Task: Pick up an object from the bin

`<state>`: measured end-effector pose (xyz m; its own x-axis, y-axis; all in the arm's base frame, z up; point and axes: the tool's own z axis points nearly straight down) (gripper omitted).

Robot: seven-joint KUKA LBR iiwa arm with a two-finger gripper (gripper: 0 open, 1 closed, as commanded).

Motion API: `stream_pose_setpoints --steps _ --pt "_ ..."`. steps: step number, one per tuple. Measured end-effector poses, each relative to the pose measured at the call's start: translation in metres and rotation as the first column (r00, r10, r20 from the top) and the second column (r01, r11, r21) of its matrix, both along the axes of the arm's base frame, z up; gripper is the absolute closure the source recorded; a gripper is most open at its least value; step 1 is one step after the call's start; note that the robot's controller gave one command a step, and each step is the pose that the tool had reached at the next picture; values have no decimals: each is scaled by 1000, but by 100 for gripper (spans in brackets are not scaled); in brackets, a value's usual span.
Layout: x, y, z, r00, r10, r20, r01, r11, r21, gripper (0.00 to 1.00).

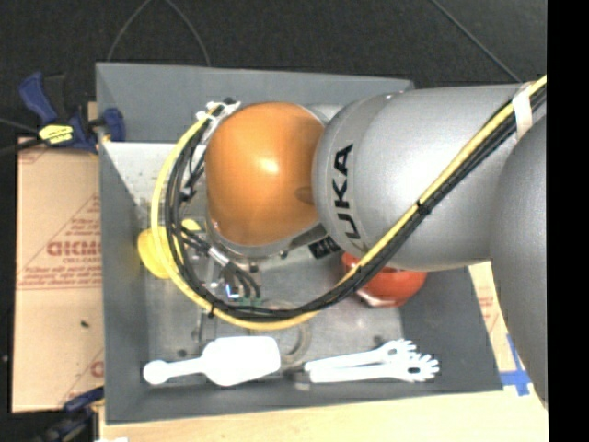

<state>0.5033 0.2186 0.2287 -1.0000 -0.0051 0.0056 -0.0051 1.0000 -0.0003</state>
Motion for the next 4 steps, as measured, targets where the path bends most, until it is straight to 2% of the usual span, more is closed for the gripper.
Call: stream_pose_setpoints --steps 1,2,3,4 --pt "2 -1 4 1000 -6 8 6 1000 2 0" --pt "-22 -47 -118 966 260 9 -260 966 1 0" --pt "-30 -74 -67 983 181 16 -181 983 3 0" --pt "-26 -86 -128 914 406 7 -406 914 1 0"
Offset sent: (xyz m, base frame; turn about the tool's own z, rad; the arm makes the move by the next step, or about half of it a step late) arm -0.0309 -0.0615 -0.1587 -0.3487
